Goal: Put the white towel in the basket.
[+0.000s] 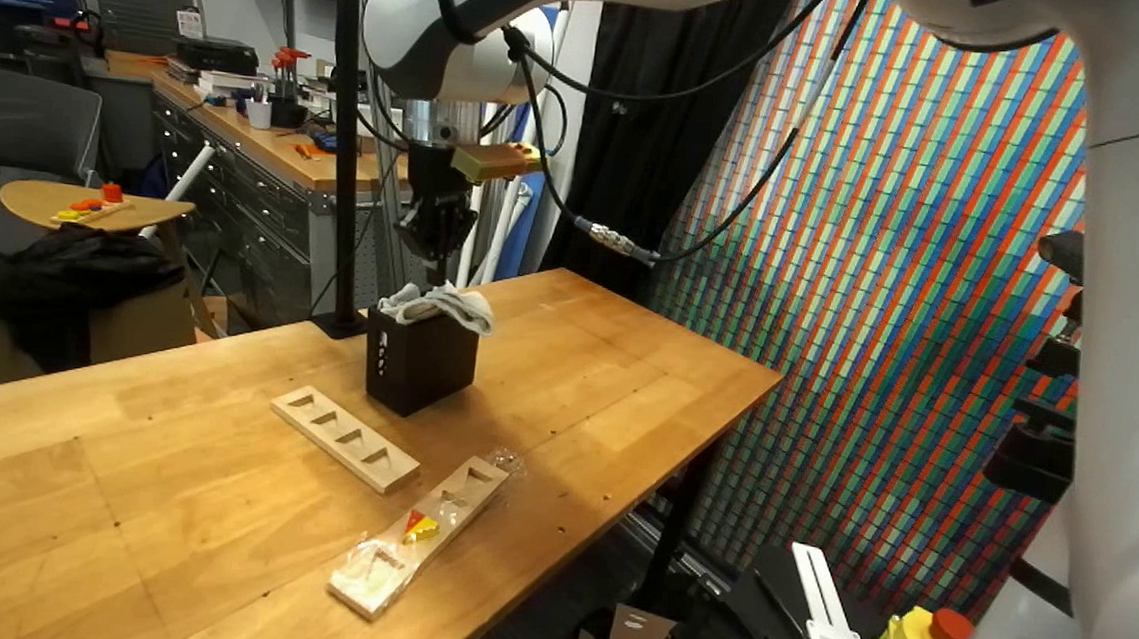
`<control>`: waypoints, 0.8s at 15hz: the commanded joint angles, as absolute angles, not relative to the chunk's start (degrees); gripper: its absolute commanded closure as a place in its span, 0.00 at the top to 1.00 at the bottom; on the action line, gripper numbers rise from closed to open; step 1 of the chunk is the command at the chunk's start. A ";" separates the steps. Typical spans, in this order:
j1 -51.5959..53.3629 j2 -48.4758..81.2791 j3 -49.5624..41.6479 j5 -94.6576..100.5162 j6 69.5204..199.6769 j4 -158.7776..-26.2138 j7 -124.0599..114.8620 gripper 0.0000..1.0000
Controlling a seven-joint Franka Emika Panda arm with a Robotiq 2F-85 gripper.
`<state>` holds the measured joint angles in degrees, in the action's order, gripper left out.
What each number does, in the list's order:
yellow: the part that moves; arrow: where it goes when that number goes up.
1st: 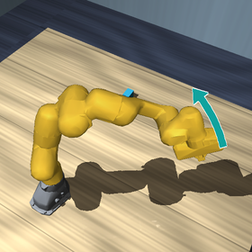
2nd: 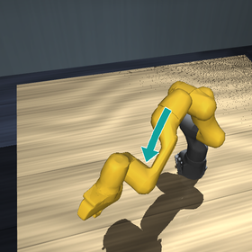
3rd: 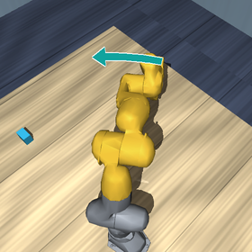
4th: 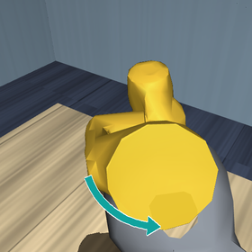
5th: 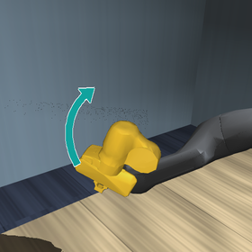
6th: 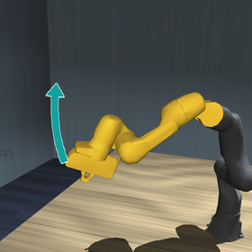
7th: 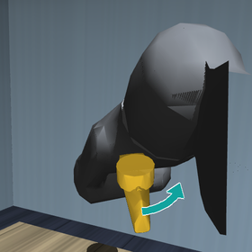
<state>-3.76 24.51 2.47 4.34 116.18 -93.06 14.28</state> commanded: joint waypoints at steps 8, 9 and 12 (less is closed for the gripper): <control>3.44 11.63 2.46 10.33 117.55 -107.58 -0.90 0.00; 3.95 11.55 2.63 10.37 117.59 -108.00 -1.74 0.00; 4.99 12.04 2.83 10.11 117.98 -109.36 -3.26 0.00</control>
